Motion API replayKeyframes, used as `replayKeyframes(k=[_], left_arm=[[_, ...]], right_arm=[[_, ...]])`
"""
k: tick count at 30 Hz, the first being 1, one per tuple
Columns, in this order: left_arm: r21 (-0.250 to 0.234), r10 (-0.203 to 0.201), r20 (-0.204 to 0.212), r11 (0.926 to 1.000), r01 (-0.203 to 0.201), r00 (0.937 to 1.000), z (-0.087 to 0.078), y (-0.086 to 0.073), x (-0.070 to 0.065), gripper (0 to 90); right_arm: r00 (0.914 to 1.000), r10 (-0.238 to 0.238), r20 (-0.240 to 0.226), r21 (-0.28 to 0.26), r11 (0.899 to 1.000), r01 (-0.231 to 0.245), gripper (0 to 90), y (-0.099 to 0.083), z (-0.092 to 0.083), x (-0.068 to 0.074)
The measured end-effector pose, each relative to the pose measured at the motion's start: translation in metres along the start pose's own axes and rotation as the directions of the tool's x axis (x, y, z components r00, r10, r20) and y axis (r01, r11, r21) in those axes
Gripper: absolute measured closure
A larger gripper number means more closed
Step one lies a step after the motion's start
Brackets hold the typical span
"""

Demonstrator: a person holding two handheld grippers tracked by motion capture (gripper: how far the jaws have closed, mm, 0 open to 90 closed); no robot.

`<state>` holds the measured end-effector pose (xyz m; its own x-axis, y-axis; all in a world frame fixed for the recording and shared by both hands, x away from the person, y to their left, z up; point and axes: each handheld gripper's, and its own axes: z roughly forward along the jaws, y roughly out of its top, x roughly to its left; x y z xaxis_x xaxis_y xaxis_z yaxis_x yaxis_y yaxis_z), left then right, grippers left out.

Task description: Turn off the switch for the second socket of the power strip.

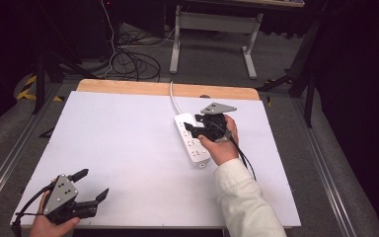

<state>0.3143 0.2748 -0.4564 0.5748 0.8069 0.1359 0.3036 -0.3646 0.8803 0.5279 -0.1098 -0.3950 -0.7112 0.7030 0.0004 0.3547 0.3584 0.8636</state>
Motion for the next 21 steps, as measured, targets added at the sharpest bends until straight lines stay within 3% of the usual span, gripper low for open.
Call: replayKeyframes(k=[9,11,13,16,21], left_arm=[[-0.002,-0.003,0.001,1.0,0.003,1.0,0.0,0.0,0.0,16.1],[-0.002,-0.003,0.001,1.0,0.003,1.0,0.0,0.0,0.0,16.1],[-0.003,-0.002,0.003,1.0,0.002,1.0,0.0,0.0,0.0,16.1],[-0.003,-0.004,0.001,1.0,0.004,1.0,0.0,0.0,0.0,16.0],[-0.004,-0.005,0.006,1.0,0.005,1.0,0.0,0.001,0.0,16.1]], right_arm=[[0.9996,-0.012,-0.025,-0.068,0.998,0.01,20.5,0.005,-0.029,0.012],[0.9994,0.015,-0.031,-0.051,0.999,-0.016,14.1,0.005,-0.037,0.013],[0.9984,0.033,-0.046,-0.061,0.997,-0.036,16.1,0.003,-0.044,0.014],[0.9982,0.01,-0.06,-0.097,0.995,-0.016,16.4,-0.002,-0.055,0.016],[0.9973,-0.012,-0.072,-0.113,0.994,0.004,15.7,-0.009,-0.071,0.019]])
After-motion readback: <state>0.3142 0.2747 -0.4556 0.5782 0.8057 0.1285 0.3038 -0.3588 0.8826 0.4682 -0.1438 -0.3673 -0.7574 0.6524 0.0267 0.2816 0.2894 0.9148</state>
